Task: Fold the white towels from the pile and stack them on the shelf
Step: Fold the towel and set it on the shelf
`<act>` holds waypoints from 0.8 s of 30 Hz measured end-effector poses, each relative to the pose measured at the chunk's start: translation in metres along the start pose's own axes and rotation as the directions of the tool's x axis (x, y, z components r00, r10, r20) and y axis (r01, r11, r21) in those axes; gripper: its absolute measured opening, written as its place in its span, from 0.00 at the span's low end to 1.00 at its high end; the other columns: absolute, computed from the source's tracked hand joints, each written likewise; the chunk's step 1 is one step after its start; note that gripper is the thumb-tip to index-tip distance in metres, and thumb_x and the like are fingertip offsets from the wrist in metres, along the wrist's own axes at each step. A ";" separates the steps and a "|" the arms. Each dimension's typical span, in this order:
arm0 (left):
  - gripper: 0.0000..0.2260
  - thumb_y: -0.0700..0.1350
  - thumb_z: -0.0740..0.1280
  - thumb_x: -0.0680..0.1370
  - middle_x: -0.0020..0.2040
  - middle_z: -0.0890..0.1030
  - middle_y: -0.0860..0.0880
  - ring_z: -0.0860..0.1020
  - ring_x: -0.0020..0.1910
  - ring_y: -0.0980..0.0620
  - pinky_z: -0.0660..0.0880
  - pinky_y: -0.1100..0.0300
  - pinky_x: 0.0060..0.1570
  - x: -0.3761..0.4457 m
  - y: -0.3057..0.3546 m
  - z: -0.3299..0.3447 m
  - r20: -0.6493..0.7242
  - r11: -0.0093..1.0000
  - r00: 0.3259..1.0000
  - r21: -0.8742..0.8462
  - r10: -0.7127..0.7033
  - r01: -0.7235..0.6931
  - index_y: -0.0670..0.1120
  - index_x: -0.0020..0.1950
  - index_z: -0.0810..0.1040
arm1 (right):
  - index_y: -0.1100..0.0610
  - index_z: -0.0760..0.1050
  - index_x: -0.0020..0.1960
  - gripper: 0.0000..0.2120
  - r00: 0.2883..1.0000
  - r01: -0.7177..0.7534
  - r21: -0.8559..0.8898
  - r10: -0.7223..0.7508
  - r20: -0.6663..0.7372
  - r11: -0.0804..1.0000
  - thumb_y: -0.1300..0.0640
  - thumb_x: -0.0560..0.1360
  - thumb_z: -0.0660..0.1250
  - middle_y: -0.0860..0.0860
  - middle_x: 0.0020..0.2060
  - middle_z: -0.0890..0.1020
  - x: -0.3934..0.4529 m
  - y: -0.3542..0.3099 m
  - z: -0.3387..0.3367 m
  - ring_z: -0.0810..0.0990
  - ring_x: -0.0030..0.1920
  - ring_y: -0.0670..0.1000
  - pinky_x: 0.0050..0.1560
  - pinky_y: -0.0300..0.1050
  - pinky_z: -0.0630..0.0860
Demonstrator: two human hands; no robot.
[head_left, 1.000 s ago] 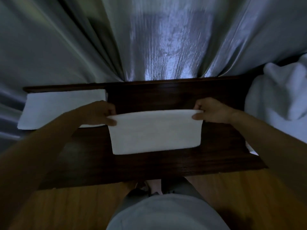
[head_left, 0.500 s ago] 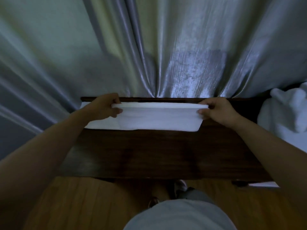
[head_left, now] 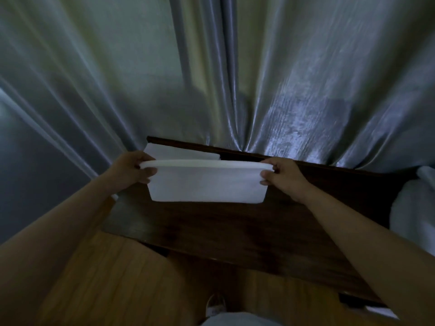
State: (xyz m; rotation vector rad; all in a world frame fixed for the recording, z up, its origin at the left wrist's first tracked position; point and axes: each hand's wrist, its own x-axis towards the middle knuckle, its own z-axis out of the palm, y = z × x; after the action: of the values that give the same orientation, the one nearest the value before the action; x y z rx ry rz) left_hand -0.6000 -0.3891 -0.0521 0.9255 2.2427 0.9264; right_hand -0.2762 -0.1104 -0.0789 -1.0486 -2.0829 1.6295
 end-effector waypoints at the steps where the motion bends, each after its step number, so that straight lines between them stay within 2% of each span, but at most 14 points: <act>1: 0.06 0.40 0.72 0.78 0.49 0.82 0.43 0.85 0.45 0.47 0.84 0.58 0.42 -0.003 -0.001 0.000 -0.029 0.996 0.999 -0.082 -0.036 0.034 0.47 0.52 0.79 | 0.62 0.80 0.55 0.08 1.000 0.000 0.013 0.000 -0.019 1.000 0.69 0.79 0.67 0.56 0.48 0.82 0.003 -0.003 0.004 0.84 0.52 0.57 0.51 0.51 0.85; 3: 0.09 0.40 0.71 0.78 0.51 0.81 0.43 0.83 0.50 0.44 0.84 0.58 0.40 -0.005 -0.006 0.000 -0.079 0.968 0.990 -0.233 -0.113 0.092 0.41 0.57 0.78 | 0.59 0.80 0.51 0.08 0.999 -0.001 0.030 0.002 -0.050 1.000 0.70 0.79 0.67 0.54 0.46 0.82 0.009 -0.008 0.012 0.83 0.50 0.56 0.51 0.51 0.85; 5: 0.10 0.41 0.70 0.79 0.51 0.79 0.44 0.82 0.53 0.42 0.85 0.52 0.42 -0.004 -0.011 0.000 -0.125 0.944 0.980 -0.312 -0.157 0.112 0.40 0.59 0.76 | 0.55 0.79 0.48 0.10 0.998 0.014 0.033 -0.012 -0.054 0.999 0.69 0.80 0.66 0.54 0.45 0.82 0.015 -0.015 0.021 0.83 0.48 0.56 0.47 0.49 0.85; 7: 0.08 0.43 0.68 0.81 0.54 0.78 0.45 0.81 0.55 0.41 0.84 0.44 0.46 -0.001 -0.018 0.000 -0.150 0.923 0.974 -0.371 -0.171 0.105 0.44 0.58 0.75 | 0.56 0.78 0.49 0.08 0.999 0.014 0.036 -0.012 -0.046 0.999 0.67 0.81 0.65 0.56 0.47 0.81 0.022 -0.022 0.030 0.82 0.48 0.56 0.44 0.47 0.85; 9: 0.04 0.44 0.66 0.82 0.56 0.76 0.47 0.79 0.56 0.42 0.82 0.39 0.50 0.002 -0.025 0.002 -0.166 0.905 0.973 -0.418 -0.161 0.079 0.50 0.55 0.73 | 0.58 0.77 0.53 0.04 1.000 0.005 0.054 -0.004 -0.027 0.999 0.65 0.82 0.64 0.58 0.51 0.80 0.027 -0.027 0.039 0.82 0.50 0.56 0.45 0.49 0.86; 13: 0.04 0.46 0.64 0.83 0.57 0.74 0.47 0.78 0.58 0.41 0.83 0.41 0.48 0.019 -0.040 -0.010 -0.189 0.918 0.975 -0.395 -0.120 0.037 0.53 0.54 0.70 | 0.56 0.75 0.53 0.03 1.000 -0.010 0.092 0.010 -0.001 0.996 0.62 0.83 0.63 0.55 0.52 0.77 0.043 -0.035 0.063 0.80 0.54 0.54 0.50 0.52 0.85; 17: 0.10 0.43 0.63 0.83 0.60 0.73 0.41 0.77 0.58 0.40 0.85 0.50 0.40 0.055 -0.060 -0.036 -0.187 0.959 0.980 -0.284 -0.074 0.018 0.45 0.63 0.67 | 0.57 0.76 0.56 0.04 0.998 0.003 0.095 0.003 -0.066 0.995 0.63 0.82 0.64 0.55 0.52 0.79 0.068 -0.043 0.090 0.81 0.54 0.55 0.47 0.50 0.86; 21: 0.11 0.41 0.63 0.83 0.62 0.72 0.39 0.76 0.59 0.39 0.83 0.45 0.47 0.084 -0.073 -0.062 -0.124 0.966 0.989 -0.256 -0.075 0.041 0.41 0.63 0.67 | 0.57 0.77 0.57 0.07 0.984 -0.064 0.138 0.085 -0.156 0.988 0.65 0.80 0.67 0.54 0.51 0.81 0.086 -0.049 0.117 0.81 0.55 0.55 0.51 0.55 0.85; 24: 0.15 0.39 0.66 0.82 0.62 0.73 0.37 0.77 0.59 0.40 0.83 0.48 0.48 0.104 -0.084 -0.084 -0.048 0.962 0.995 -0.262 -0.092 0.076 0.39 0.66 0.68 | 0.60 0.79 0.58 0.10 0.975 -0.088 0.131 0.112 -0.191 0.987 0.67 0.78 0.70 0.56 0.50 0.84 0.096 -0.049 0.133 0.83 0.55 0.58 0.55 0.57 0.83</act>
State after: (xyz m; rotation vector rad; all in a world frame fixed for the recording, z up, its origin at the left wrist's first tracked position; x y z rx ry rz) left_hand -0.7546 -0.3879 -0.0855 0.6870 2.1248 1.1885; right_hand -0.4438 -0.1427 -0.0949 -1.2368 -1.8070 1.6038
